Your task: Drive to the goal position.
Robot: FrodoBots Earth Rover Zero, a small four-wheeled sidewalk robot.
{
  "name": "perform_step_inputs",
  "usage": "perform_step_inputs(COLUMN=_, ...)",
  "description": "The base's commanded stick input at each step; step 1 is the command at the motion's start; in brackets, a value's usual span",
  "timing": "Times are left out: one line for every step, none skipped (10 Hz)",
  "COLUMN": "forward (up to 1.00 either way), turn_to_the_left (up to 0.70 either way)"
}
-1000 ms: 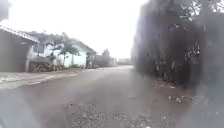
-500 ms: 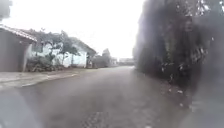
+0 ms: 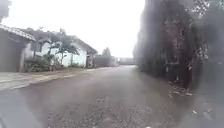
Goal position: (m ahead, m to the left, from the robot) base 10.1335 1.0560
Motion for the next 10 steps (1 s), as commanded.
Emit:
perform_step_inputs(forward=0.7, turn_to_the_left=-0.13)
perform_step_inputs(forward=0.7, turn_to_the_left=-0.23)
perform_step_inputs(forward=0.7, turn_to_the_left=-0.33)
perform_step_inputs(forward=0.7, turn_to_the_left=-0.35)
perform_step_inputs(forward=0.7, turn_to_the_left=-0.12)
perform_step_inputs(forward=0.7, turn_to_the_left=0.0)
perform_step_inputs(forward=0.7, turn_to_the_left=0.0)
perform_step_inputs(forward=0.7, turn_to_the_left=0.0)
perform_step_inputs(forward=0.7, turn_to_the_left=0.0)
perform_step_inputs(forward=0.7, turn_to_the_left=0.0)
